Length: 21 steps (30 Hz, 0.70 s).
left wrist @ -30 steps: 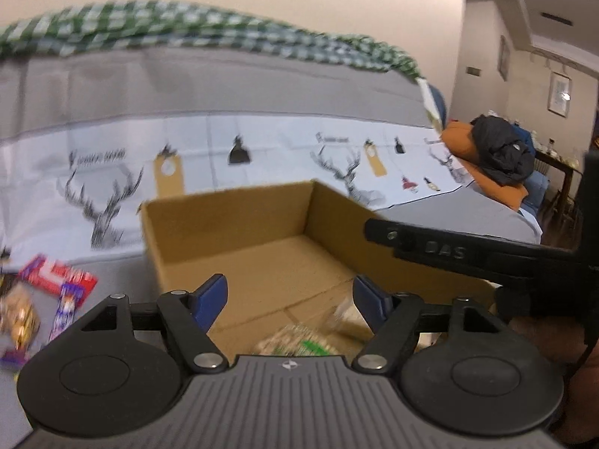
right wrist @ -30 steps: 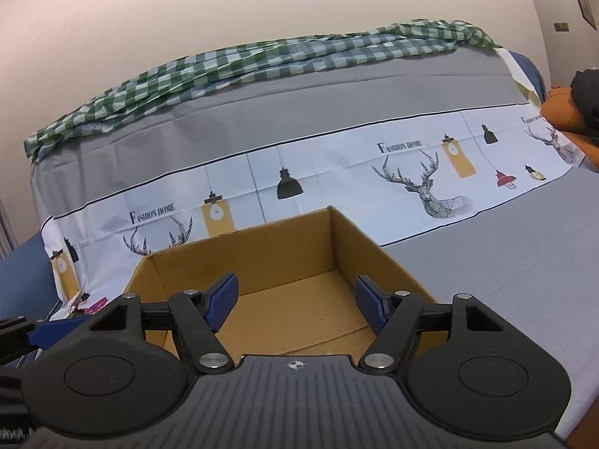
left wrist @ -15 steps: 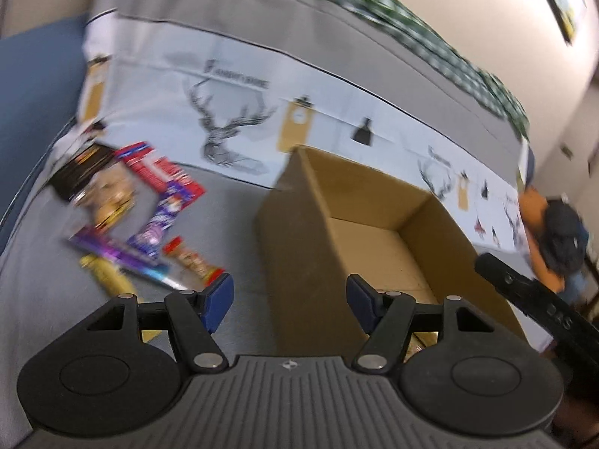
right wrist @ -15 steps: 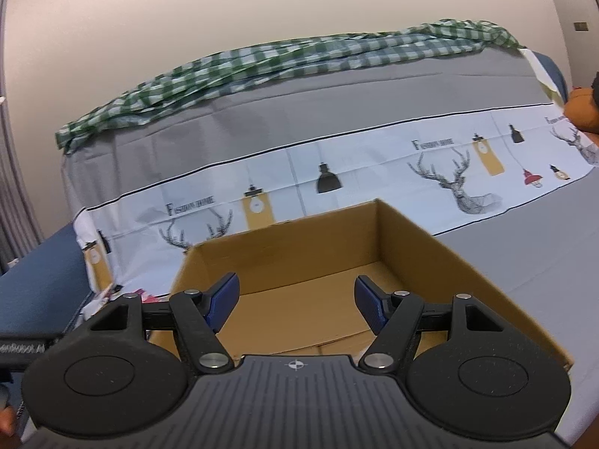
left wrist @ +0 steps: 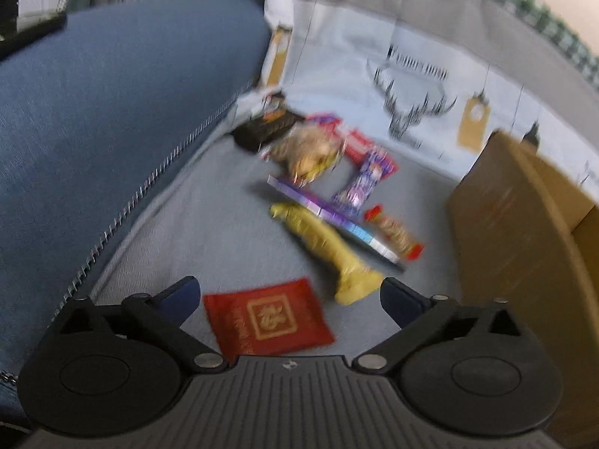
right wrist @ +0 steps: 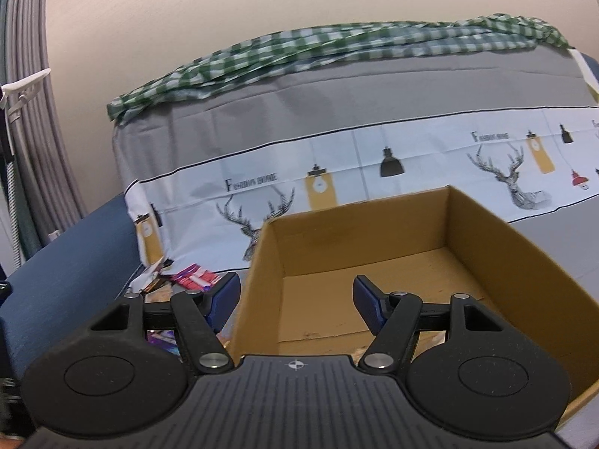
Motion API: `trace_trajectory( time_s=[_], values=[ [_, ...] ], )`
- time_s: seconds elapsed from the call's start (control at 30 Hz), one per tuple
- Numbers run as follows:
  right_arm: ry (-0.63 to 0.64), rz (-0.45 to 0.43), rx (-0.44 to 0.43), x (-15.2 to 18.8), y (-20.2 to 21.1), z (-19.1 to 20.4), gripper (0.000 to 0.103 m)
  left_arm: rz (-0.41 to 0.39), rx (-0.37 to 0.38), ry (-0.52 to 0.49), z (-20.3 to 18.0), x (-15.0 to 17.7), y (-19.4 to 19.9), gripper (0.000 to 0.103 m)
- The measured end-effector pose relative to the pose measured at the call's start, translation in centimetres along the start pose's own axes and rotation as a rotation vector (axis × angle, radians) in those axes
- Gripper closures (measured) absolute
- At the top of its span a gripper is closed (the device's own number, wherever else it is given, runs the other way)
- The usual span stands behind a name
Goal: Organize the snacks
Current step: 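Move both tools back toward the remaining snacks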
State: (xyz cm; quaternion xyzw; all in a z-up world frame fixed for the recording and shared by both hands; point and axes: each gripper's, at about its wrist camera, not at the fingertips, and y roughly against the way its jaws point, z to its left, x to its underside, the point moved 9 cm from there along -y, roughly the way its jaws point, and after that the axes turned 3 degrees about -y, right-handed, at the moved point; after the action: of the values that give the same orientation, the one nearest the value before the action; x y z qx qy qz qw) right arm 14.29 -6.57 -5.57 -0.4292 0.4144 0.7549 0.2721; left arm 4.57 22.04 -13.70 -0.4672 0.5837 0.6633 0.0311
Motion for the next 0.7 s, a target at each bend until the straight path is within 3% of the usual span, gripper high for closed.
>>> trace_trajectory(
  time_s=[0.2, 0.37, 0.4, 0.47, 0.6, 0.63, 0.7],
  values=[
    [0.004, 0.026, -0.035, 0.2, -0.6, 1.7, 0.034, 0.099, -0.060, -0.082, -0.3, 2.2, -2.3, 0.001],
    [0.027, 0.038, -0.060, 0.6, -1.0, 3.6, 0.034, 0.069, -0.113, -0.081, 0.9, 1.9, -2.0, 0.028],
    [0.035, 0.041, -0.063, 0.8, -1.1, 3.9, 0.034, 0.055, -0.111, -0.067, 1.2, 1.7, -1.6, 0.045],
    [0.050, 0.049, -0.071, 1.0, -1.2, 4.7, 0.034, 0.055, -0.098, -0.031, 1.7, 1.2, -1.4, 0.054],
    [0.089, 0.043, -0.082, 1.2, -1.3, 6.0, 0.034, 0.159, -0.019, 0.038, 2.6, -0.1, -2.0, 0.066],
    [0.098, 0.040, -0.089, 1.2, -1.2, 6.4, 0.034, 0.190, 0.008, 0.036, 2.9, -0.7, -2.2, 0.080],
    [0.116, 0.035, -0.111, 1.3, -1.2, 7.3, 0.034, 0.221, 0.053, 0.002, 3.1, -2.0, -2.7, 0.087]
  ],
)
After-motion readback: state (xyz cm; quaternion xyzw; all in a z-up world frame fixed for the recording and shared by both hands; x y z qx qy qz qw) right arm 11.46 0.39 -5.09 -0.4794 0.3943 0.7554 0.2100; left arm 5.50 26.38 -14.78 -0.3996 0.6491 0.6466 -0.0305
